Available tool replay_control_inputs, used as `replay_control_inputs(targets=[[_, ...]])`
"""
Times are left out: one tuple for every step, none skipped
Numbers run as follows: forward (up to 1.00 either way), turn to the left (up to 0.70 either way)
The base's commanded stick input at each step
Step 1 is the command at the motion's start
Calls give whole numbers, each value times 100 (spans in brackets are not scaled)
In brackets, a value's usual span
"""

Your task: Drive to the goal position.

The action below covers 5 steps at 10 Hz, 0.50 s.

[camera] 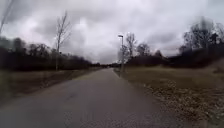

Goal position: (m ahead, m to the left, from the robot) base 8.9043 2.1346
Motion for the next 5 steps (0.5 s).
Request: replay_control_inputs(targets=[[85, 0], [85, 0], [85, 0], [85, 0], [85, 0]])
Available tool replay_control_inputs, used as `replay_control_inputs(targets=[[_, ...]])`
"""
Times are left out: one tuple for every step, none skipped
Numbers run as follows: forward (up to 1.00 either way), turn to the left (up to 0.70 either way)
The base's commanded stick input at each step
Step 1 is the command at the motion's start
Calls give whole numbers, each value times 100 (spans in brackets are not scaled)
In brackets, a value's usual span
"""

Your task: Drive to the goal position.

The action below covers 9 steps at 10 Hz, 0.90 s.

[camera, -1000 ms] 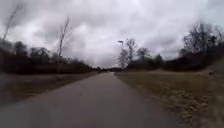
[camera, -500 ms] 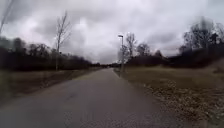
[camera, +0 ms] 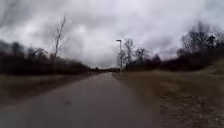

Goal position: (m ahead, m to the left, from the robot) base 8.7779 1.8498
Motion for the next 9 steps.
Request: replay_control_inputs(targets=[[85, 0], [85, 6], [85, 13], [85, 26], [85, 32], [85, 33], [85, 33], [85, 31], [85, 30]])
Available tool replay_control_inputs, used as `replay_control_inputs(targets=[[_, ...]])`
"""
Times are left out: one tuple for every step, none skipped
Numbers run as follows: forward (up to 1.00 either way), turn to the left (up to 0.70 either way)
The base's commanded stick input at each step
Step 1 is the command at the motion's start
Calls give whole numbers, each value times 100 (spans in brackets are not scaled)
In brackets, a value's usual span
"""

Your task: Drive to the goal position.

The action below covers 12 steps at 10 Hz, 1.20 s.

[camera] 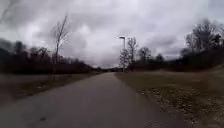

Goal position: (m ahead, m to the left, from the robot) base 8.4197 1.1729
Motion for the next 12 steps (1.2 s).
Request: replay_control_inputs(targets=[[85, 29], [85, 14], [85, 0], [85, 0], [85, 0], [85, 0], [85, 0], [85, 0], [85, 0], [85, 0], [85, 0], [85, 0]])
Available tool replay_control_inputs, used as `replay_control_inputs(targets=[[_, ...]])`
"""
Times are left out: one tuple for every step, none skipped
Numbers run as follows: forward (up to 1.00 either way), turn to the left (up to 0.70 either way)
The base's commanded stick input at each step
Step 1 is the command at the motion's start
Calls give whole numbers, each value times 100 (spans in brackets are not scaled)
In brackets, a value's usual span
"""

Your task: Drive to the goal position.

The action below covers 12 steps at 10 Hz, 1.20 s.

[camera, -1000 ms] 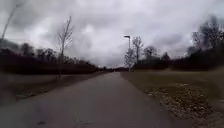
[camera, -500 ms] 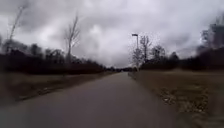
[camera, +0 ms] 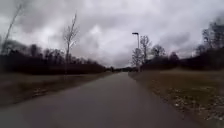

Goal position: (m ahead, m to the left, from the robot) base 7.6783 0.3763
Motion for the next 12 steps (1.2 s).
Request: replay_control_inputs(targets=[[85, 0], [85, 0], [85, 0], [85, 0], [85, 0], [85, 0], [85, 0], [85, 0], [85, 0], [85, 0], [85, 0], [85, 0]])
